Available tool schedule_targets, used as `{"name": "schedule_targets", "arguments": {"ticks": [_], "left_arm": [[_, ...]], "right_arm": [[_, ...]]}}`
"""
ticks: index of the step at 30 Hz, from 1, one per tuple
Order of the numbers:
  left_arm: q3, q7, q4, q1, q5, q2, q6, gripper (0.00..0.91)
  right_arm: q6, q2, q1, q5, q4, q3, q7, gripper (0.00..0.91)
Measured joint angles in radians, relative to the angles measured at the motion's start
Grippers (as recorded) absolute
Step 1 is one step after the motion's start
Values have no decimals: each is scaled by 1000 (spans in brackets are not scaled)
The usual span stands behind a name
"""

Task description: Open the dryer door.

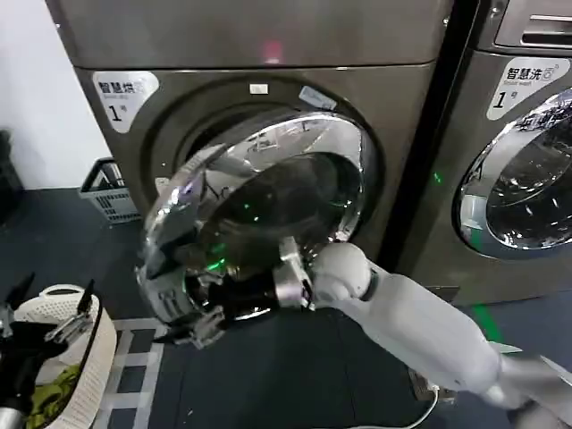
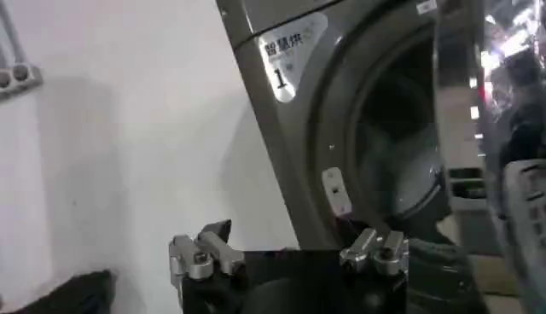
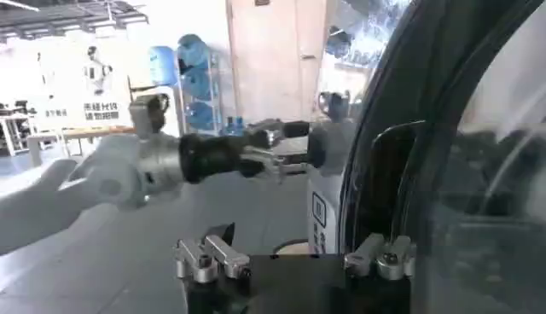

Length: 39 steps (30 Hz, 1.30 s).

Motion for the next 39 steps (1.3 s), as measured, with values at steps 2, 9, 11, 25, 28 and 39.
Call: {"name": "schedule_targets", "arguments": {"ticks": [2,9,11,25,28,39], "left_arm": [[11,9,8,-11,2,12,-10,907],[74,19,54,-80,42,81,-14,907],[98,26,69,-107,44,96,-12,907],[328,60,157,-239,112,133,-24,907],[366,65,173,-266,109,148,-25,907],[488,77,212,-331,84,181,-49,907]], "right_arm": [[3,-22,-20,0,28,14,13,907],[0,-87,-104,1,113,97,40,907],[0,-105,-135,0,133,132,54,907],[42,-233,-553,0,255,604,140,907],[50,-218,-707,-13,292,756,201,907],[56,-4,-1204,-101,499,1327,279,907]]}}
